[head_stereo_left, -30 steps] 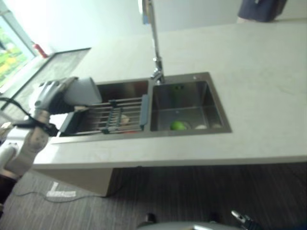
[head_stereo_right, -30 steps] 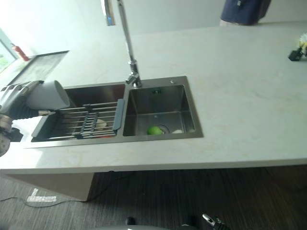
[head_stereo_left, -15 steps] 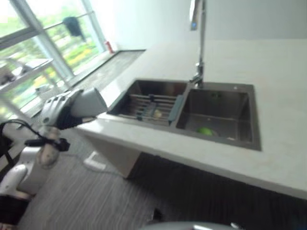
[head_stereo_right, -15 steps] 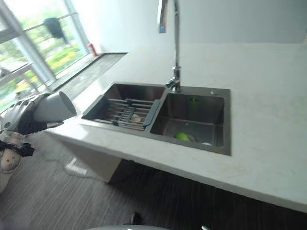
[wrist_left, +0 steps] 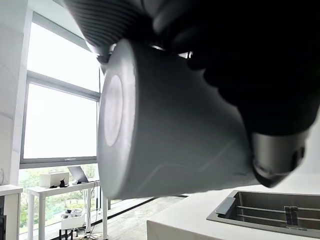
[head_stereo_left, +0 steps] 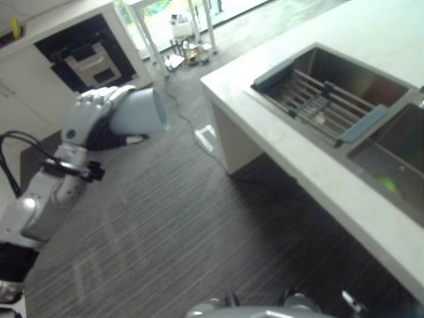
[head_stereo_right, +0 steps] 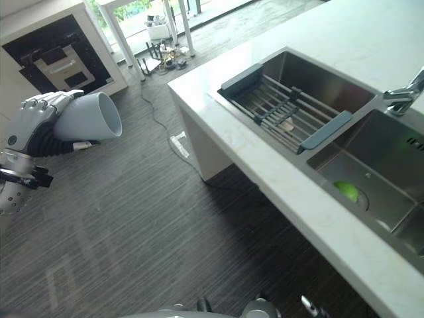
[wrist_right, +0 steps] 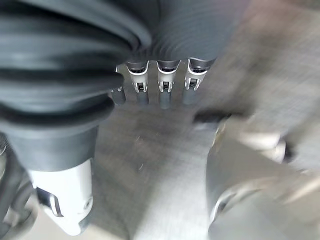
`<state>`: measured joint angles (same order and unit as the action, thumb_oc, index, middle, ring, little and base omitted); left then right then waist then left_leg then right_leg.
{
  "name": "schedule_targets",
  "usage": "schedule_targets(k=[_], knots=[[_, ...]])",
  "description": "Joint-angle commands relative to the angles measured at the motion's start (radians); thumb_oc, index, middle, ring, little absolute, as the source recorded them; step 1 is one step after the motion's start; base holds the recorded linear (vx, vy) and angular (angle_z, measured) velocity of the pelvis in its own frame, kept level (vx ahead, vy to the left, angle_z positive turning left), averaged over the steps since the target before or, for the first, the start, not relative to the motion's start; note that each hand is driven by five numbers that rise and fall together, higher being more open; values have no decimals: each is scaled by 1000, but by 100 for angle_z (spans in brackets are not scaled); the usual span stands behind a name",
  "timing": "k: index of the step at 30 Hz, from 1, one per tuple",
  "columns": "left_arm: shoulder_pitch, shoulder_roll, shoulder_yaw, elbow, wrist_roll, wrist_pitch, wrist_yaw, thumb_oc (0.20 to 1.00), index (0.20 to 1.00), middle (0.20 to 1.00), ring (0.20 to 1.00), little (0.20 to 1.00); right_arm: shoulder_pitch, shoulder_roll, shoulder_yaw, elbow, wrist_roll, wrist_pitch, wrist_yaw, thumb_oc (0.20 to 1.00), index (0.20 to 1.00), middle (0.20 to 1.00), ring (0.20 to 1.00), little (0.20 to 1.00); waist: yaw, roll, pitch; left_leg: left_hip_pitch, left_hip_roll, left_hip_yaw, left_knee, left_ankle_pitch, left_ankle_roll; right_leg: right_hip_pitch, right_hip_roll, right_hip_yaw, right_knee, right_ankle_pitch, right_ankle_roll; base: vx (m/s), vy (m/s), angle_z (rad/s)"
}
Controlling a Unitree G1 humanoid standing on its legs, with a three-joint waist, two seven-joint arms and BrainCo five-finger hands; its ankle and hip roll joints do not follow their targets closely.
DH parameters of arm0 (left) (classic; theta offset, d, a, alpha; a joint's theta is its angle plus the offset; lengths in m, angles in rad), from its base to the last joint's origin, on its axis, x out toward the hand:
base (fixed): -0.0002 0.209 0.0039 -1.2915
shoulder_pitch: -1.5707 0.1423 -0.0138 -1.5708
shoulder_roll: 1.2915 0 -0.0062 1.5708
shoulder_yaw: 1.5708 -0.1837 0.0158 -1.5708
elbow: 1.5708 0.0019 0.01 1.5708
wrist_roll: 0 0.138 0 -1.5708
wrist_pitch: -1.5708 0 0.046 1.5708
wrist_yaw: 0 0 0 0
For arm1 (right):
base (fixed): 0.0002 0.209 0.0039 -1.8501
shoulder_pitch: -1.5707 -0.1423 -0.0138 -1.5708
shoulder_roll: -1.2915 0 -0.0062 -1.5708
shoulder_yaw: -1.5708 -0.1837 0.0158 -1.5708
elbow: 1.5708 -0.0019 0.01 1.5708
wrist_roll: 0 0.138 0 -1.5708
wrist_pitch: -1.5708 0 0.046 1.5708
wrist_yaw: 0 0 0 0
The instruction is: Place the dishes in the dishwasher.
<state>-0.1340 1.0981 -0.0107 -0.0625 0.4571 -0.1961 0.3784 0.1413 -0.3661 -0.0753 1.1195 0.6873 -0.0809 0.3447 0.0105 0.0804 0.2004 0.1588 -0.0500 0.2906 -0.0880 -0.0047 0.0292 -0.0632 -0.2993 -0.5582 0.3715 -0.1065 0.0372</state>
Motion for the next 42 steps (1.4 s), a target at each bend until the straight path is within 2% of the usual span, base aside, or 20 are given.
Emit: schedule_targets(k=[1,5,7,8,9,10,11,12,13,17,19,22,23,24,26,28,30,35,40,42], knots=[[-1,20,108,-43,11,3,7,200,200,200,200,200,28,48,62,19,-14,-3,-18,1000,1000,1000,1000,1000,6,-11,-67,-21,39,-46,84,-126,-35,-11,112,-2,-190,126,121,-71,189,87],[10,23,127,-72,34,19,-26,200,200,200,200,200,36,67,73,-25,-71,34,-48,1000,1000,1000,1000,1000,21,-25,-58,-7,13,-85,24,-119,6,-66,51,12,-47,182,166,-89,247,43],[2,19,120,-85,53,19,-34,200,200,200,200,200,46,73,78,-35,-87,44,-53,1000,1000,1000,1000,1000,20,-29,-56,-10,6,-94,17,-115,21,-81,31,39,32,193,175,-101,145,50],[-10,16,108,-101,61,13,-47,200,200,200,200,200,55,78,78,-30,-80,45,-53,1000,1000,1000,1000,1000,16,-35,-48,-32,-1,-112,28,-97,35,-106,24,81,88,211,157,-84,10,79],[-28,9,86,-113,72,8,-50,200,200,200,200,200,59,83,83,-18,-76,44,-46,1000,1000,1000,1000,1000,5,-41,-44,-41,0,-166,26,-85,39,-116,63,172,85,193,147,-27,-138,102],[-66,6,44,-121,78,12,-51,200,200,200,200,200,60,83,91,5,-53,25,-35,1000,1000,1000,1000,1000,-18,-46,-44,-43,-2,-241,17,-70,33,-100,149,290,-2,139,130,50,-181,180],[-83,7,28,-121,82,22,-50,200,200,200,200,200,59,81,93,11,-52,17,-29,1000,1000,1000,1000,1000,-25,-47,-45,-47,-1,-262,15,-62,29,-88,169,319,-43,131,122,93,-225,313],[-146,17,-32,-116,81,46,-45,200,200,200,200,200,53,71,99,22,-25,0,-12,1000,1000,1000,1000,1000,-48,-44,-55,-56,-1,-328,9,-49,19,-43,208,421,-163,98,103,130,-221,317],[-214,47,-77,-88,36,59,-48,200,200,200,200,200,44,58,111,17,4,4,-12,1000,1000,1000,1000,1000,-62,-45,-57,-64,-8,-367,11,-43,20,-26,239,499,-194,91,97,87,-323,296],[-197,109,-50,-94,-19,65,-68,200,200,200,200,200,3,43,132,24,61,51,-38,1000,1000,1000,1000,1000,-10,-44,-69,-99,12,-352,19,-15,-15,68,260,471,-302,68,73,-3,-263,157],[-172,126,-22,-111,-57,57,-77,200,200,200,200,200,4,41,118,39,93,60,-51,1000,1000,1000,1000,1000,-7,-39,-69,-105,14,-342,45,-21,-21,92,258,463,-328,75,71,-22,-115,28],[-208,96,-69,-110,-58,-1,-65,200,200,200,200,200,16,39,102,46,90,35,-96,1000,1000,1000,1000,1000,-38,-33,-64,-130,64,-163,124,-28,-49,120,223,368,-341,80,67,-120,79,84],[-239,58,-108,-103,-29,-10,-51,200,200,200,200,200,16,42,90,56,119,20,-102,1000,1000,1000,1000,1000,-42,-37,-64,-141,88,-145,157,-32,-62,124,206,347,-343,85,66,-166,308,161],[-245,32,-112,-110,-16,-8,-55,200,200,200,200,200,12,37,66,74,133,6,-93,1000,1000,1000,1000,1000,-40,-35,-71,-139,104,-163,145,-26,-70,126,193,348,-338,82,67,-96,463,126],[-283,27,-119,-114,-31,-24,-111,200,200,200,200,200,11,34,46,92,135,11,-69,1000,1000,1000,1000,1000,-50,-23,-85,-92,113,-131,40,1,-72,127,172,318,-326,75,84,2,389,47],[-310,17,-145,-114,-24,-29,-131,200,200,200,200,200,8,45,47,104,108,26,-45,1000,1000,1000,1000,1000,-48,-23,-91,-73,100,-137,13,-2,-67,123,156,306,-328,85,100,22,174,10],[-318,-3,-150,-142,-17,-31,-177,200,200,200,200,200,10,85,84,109,49,1,-22,1000,1000,1000,1000,1000,-42,-32,-102,-54,91,-117,8,-20,-55,127,137,303,-348,108,127,50,41,-7],[-345,-27,-187,-155,-6,-49,-216,200,200,200,200,200,2,99,105,63,99,2,-45,1000,1000,1000,1000,1000,-52,-44,-119,-39,88,-85,11,-34,-51,138,137,320,-388,131,136,15,-38,-7],[-403,-31,-247,-113,-45,-98,-209,200,200,200,200,200,18,99,89,70,106,20,-63,1000,1000,1000,1000,1000,-108,-52,-133,-2,101,-18,21,-52,-54,147,149,384,-443,169,143,26,-89,-53],[-430,-37,-268,-97,-49,-79,-209,200,200,200,200,200,35,99,75,99,124,28,-50,1000,1000,1000,1000,1000,-134,-54,-137,8,108,17,29,-58,-57,141,150,399,-451,178,148,12,-67,-85]])
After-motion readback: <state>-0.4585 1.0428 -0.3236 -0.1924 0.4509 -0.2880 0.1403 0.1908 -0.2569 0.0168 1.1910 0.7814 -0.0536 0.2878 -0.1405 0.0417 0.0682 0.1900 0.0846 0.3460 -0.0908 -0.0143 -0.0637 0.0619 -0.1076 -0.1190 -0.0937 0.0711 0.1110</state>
